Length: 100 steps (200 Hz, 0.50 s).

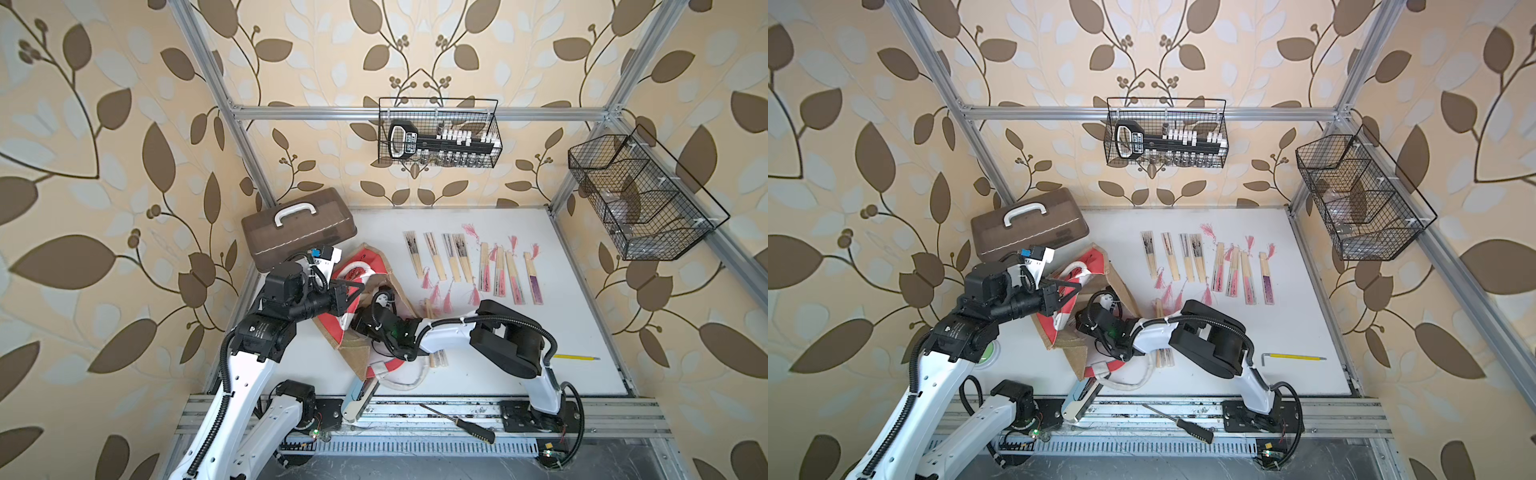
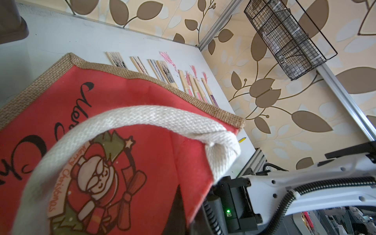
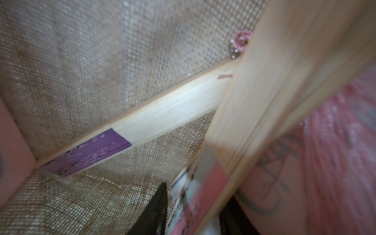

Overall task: Take out the folding fans from the tote bags
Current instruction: Pick up the folding fan from the canvas bag.

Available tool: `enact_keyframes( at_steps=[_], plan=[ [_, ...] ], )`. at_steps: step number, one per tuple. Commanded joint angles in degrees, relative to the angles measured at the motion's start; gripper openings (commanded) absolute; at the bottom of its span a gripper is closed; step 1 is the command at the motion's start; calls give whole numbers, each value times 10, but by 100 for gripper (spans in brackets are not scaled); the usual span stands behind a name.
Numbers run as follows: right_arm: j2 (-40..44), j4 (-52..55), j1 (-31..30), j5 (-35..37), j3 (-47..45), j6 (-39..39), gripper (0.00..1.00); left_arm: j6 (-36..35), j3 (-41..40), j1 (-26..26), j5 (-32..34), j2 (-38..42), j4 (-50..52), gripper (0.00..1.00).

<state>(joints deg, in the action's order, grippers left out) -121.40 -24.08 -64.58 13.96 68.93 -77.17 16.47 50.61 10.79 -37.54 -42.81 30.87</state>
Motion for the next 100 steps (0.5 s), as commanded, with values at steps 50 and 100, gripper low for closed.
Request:
enact_keyframes(
  at_steps=[50,100],
  plan=[
    [-38,-44,8,-39,8,-36,24,-20,1,-3,-20,-1,-41,0],
    [-30,-74,10,-50,-6,-33,14,-22,1,-4,-17,-2,-38,0]
  ],
)
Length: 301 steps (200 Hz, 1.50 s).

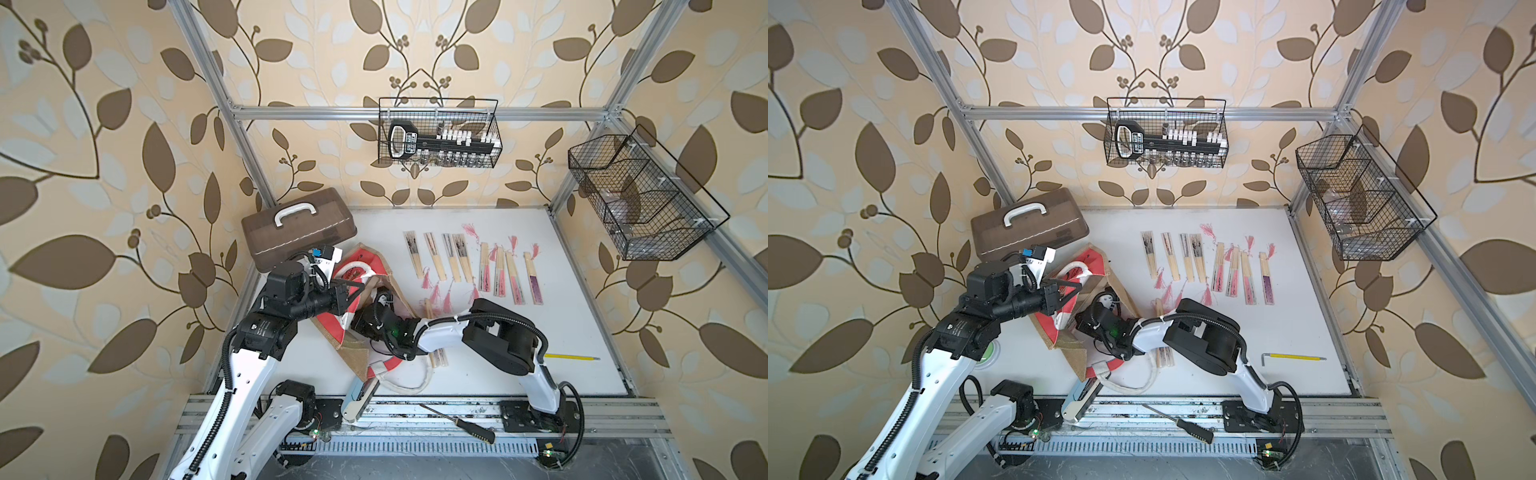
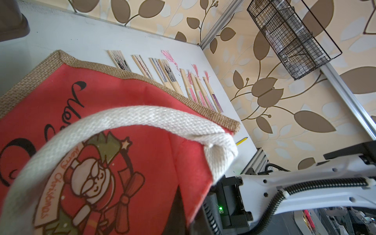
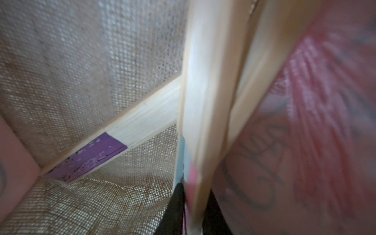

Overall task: Take out the folding fans from the tote bags
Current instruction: Pick up the folding fan from the canvas bag.

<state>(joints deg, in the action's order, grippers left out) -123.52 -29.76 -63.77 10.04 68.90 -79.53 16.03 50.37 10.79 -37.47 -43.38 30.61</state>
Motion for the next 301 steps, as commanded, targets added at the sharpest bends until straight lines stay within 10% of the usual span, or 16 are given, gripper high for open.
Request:
enact_keyframes(
  at_steps=[1,301],
  plan=[
    [-8,-18,1,-11,-6,-10,14,-18,3,-4,-18,4,-35,0],
    [255,97,-65,78,-116,316,11,-13,1,-4,70,27,-6,0]
  ],
)
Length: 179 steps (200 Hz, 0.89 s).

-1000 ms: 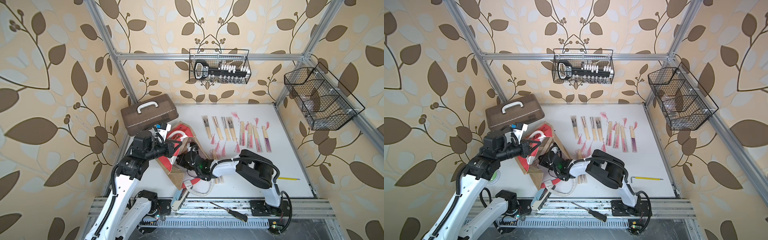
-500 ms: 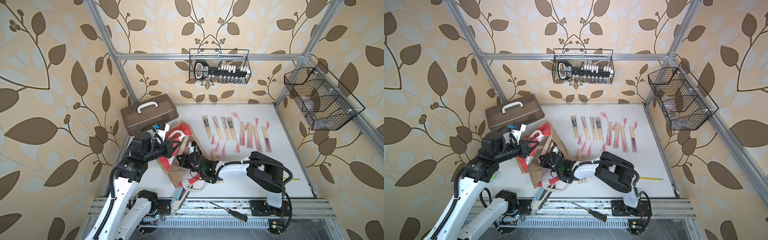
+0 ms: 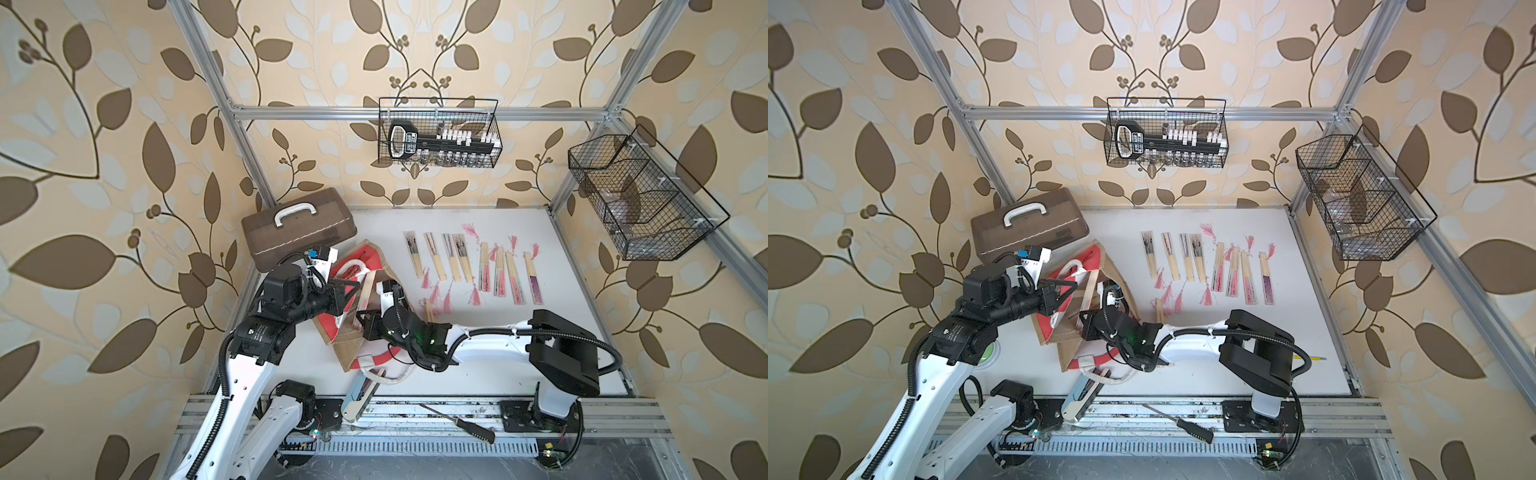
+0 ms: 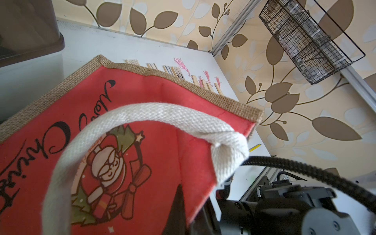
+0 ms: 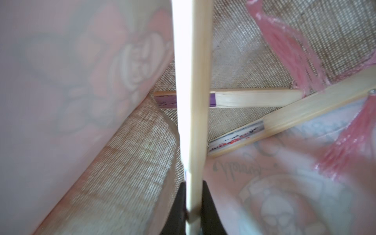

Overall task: Take out the folding fans from the tote bags
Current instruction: Pick up the folding fan from the canvas bag.

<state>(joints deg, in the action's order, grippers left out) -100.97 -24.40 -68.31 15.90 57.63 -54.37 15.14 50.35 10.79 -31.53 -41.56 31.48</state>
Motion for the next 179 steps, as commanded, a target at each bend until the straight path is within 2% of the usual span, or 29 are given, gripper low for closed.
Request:
enact_keyframes(
  at_steps=[1,80,137,179],
  plan=[
    [30,45,-21,22,-3,66,10,-4,1,-4,11,9,-14,0],
    [103,69,-58,68,-43,144,11,0,4,-4,30,11,-7,0],
    [143,29,-58,75,-96,159,10,2,4,-4,41,13,-3,0],
    [201,59,-58,74,-108,196,10,1,6,-4,61,10,5,0]
  ],
)
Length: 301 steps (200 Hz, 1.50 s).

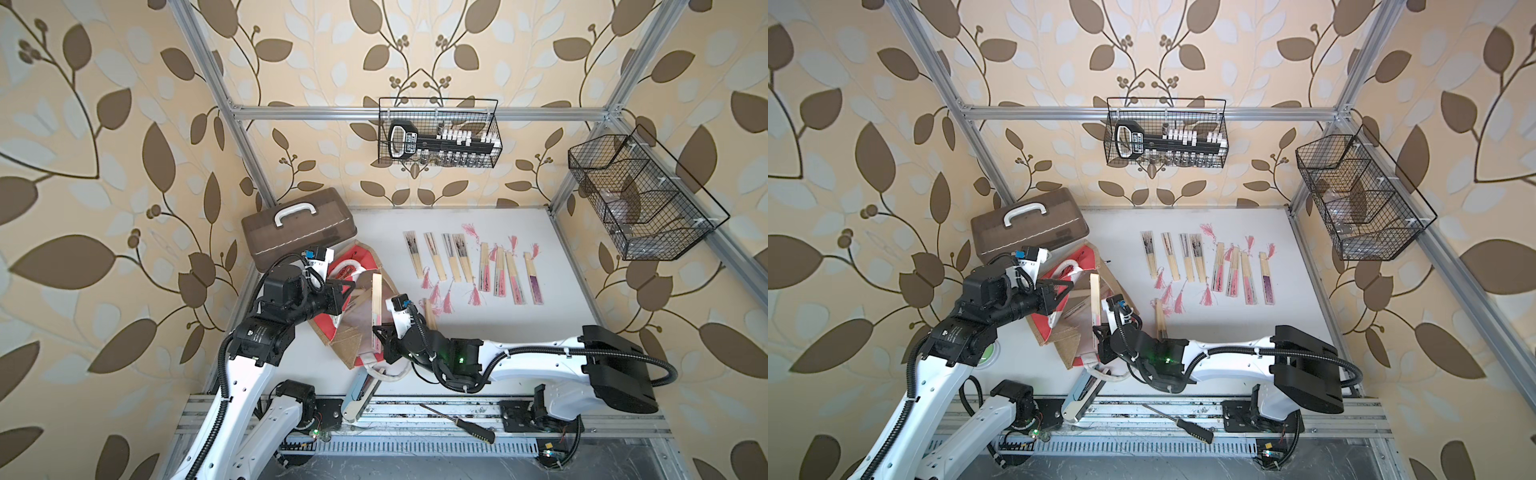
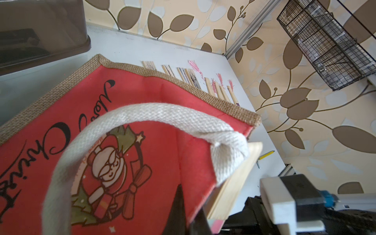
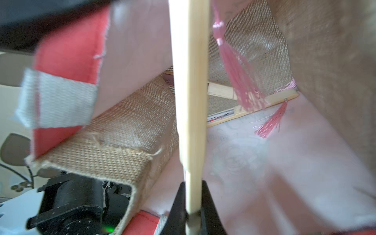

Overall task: Take out the folding fans from the tote bags
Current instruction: Pick up the folding fan from the canvas bag, then place the folding fan at the center of the board.

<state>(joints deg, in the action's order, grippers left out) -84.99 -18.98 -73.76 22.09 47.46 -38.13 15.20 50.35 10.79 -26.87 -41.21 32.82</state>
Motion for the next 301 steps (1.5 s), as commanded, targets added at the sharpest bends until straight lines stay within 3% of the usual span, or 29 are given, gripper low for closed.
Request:
enact_keyframes(
  at_steps=[1,87,164,224,301],
  plan=[
    [42,6,-3,12,-7,34,10,0,6,-4,14,6,-8,0],
    [210,153,-6,6,13,102,11,-1,8,-5,24,7,0,0],
    [307,276,10,23,38,97,11,0,9,-5,24,12,2,0],
    [349,361,69,4,46,76,11,0,8,-5,26,13,3,0],
    [333,481,176,-59,45,29,12,0,9,-5,27,13,4,0]
  ],
)
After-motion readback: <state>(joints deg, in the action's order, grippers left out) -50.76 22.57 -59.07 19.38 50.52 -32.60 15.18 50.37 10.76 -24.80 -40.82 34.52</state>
